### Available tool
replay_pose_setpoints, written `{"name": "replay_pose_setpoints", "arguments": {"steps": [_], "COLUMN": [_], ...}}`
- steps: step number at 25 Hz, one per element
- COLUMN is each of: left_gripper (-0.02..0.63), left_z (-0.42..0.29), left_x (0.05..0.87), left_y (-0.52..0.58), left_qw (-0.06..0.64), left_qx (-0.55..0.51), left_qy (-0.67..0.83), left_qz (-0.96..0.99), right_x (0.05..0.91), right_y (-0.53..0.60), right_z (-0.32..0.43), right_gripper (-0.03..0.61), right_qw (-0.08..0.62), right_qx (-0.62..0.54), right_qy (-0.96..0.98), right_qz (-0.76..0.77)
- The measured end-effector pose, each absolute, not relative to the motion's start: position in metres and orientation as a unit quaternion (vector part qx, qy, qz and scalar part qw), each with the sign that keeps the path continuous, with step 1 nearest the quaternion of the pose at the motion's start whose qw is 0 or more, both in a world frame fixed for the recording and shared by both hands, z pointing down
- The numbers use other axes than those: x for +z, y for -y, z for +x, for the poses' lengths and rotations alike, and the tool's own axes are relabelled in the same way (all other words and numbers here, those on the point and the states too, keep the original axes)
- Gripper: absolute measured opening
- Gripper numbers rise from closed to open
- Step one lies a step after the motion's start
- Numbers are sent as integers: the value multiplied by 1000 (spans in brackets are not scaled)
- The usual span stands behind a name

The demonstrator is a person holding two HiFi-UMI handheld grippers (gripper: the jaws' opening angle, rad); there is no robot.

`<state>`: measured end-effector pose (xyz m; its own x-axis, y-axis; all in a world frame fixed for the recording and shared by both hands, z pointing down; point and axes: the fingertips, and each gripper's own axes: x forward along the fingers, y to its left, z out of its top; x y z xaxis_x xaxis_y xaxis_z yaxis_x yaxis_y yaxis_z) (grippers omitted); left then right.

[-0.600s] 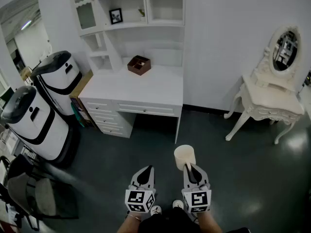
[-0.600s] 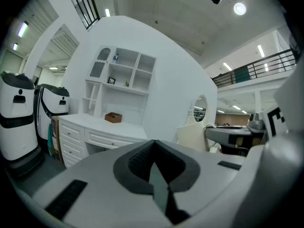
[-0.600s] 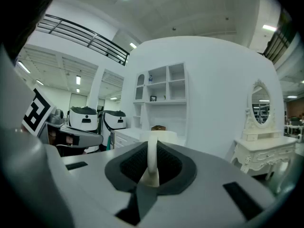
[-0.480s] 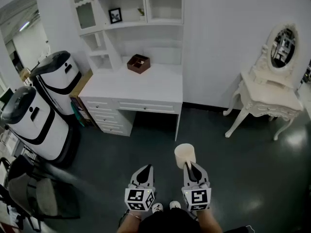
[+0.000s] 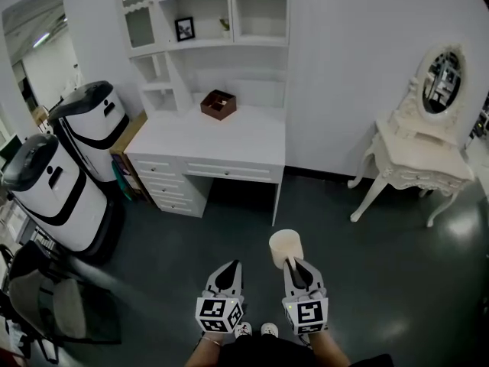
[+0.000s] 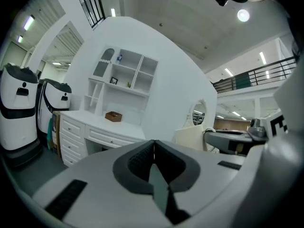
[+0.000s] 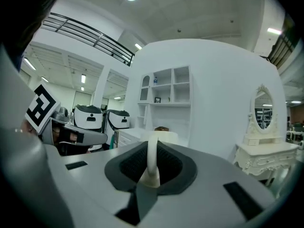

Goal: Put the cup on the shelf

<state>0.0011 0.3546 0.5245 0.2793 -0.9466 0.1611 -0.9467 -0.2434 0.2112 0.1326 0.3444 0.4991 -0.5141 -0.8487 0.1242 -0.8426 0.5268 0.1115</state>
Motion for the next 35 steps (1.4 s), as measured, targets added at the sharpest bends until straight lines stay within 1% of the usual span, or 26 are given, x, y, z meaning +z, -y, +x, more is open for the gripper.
{"name": "replay_pose_setpoints", "arguments": {"steps": [2, 3, 6, 9, 12, 18, 24, 29, 35], "left_gripper": [8, 25, 141, 244, 289, 314, 314, 314, 314], "left_z": [6, 9, 11, 10, 9, 0, -16, -41, -41], "left_x": [523, 523, 521, 524, 526, 528, 533, 538, 553], "left_y": [-354, -352, -348, -345, -341, -331, -328, -327, -318], "left_qw": [135, 134, 126, 120, 123, 124, 122, 132, 138], "left_qx": [-5, -7, -8, -2, 5, 14, 20, 2, 21], "left_qy": [595, 591, 585, 585, 581, 563, 546, 553, 549], "left_qz": [792, 795, 801, 802, 805, 817, 829, 823, 824], "right_x": [496, 495, 494, 495, 494, 492, 507, 511, 515], "right_y": [-343, -341, -336, -335, -333, -329, -331, -333, -318], "right_z": [137, 139, 142, 140, 138, 128, 113, 97, 95], "right_gripper": [49, 49, 49, 49, 49, 49, 49, 49, 49], "right_qw": [84, 84, 85, 89, 91, 92, 103, 111, 109], "right_qx": [-24, -26, -29, -34, -35, -37, -25, -32, -34], "right_qy": [869, 868, 867, 868, 865, 855, 849, 844, 844], "right_qz": [487, 488, 491, 488, 492, 509, 518, 523, 524]}}
